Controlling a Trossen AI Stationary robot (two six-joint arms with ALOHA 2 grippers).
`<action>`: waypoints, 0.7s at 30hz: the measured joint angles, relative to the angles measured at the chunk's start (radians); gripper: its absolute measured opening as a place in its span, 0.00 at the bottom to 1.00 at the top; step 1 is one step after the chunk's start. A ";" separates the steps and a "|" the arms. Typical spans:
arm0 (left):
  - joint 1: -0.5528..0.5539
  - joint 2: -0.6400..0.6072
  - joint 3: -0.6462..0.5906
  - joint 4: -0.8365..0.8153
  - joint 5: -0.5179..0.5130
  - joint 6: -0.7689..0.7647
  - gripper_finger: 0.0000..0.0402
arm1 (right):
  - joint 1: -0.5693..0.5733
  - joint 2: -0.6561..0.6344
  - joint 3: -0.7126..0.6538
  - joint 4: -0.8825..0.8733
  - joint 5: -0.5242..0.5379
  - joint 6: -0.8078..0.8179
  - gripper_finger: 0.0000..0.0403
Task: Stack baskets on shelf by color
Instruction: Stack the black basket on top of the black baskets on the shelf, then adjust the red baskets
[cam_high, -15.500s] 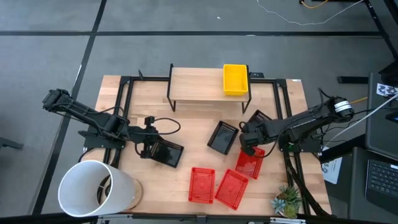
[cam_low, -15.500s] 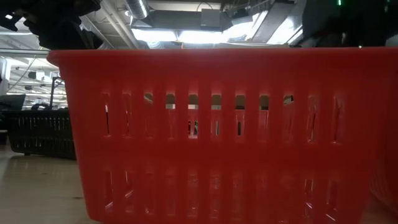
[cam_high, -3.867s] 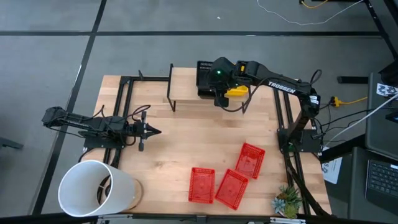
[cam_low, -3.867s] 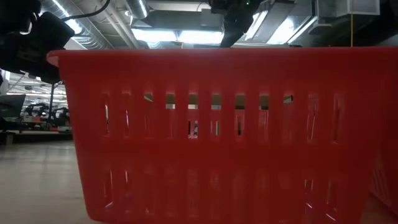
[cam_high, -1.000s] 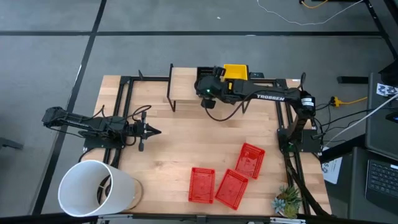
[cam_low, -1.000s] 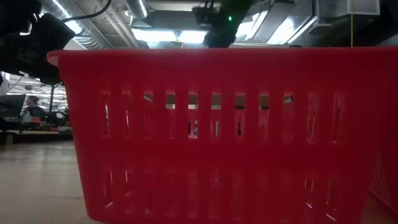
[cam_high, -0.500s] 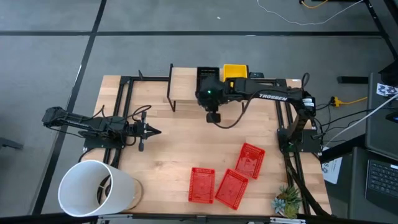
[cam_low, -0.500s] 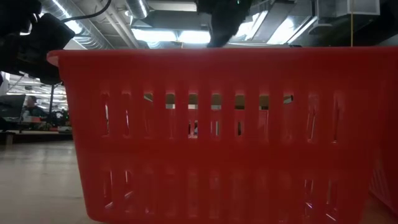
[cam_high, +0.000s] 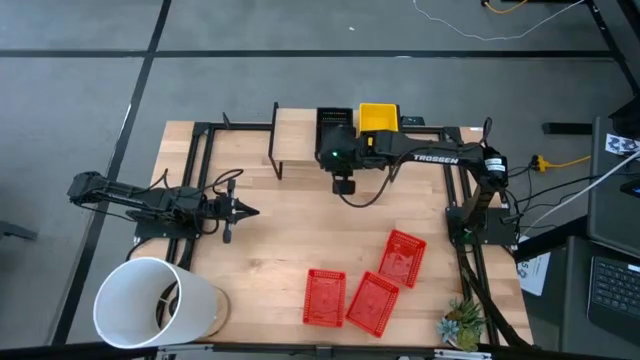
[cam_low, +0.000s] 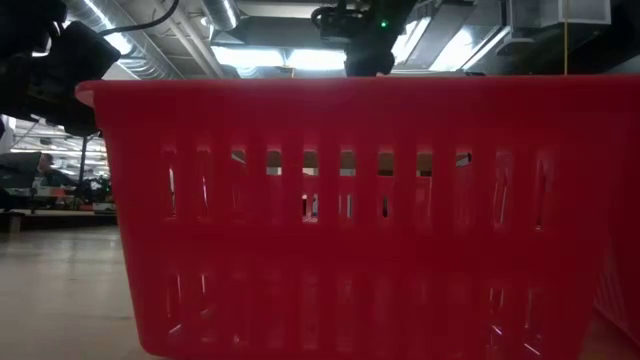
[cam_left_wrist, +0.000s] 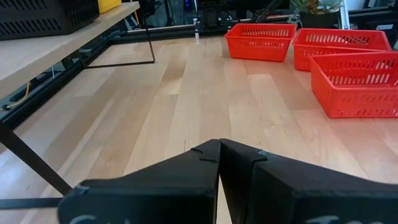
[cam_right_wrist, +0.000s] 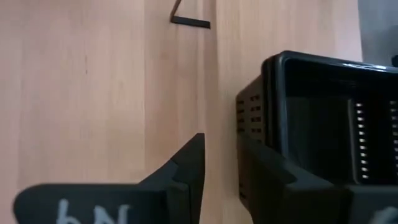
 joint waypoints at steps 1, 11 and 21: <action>0.000 0.000 0.000 0.000 0.000 0.000 0.00 | -0.003 0.000 0.000 0.000 0.000 0.000 0.23; 0.000 0.000 0.000 0.000 0.000 0.000 0.00 | -0.035 0.000 0.000 0.002 0.004 0.004 0.23; 0.000 0.000 0.000 0.000 0.000 0.000 0.00 | -0.013 0.000 0.011 0.024 -0.092 0.039 0.23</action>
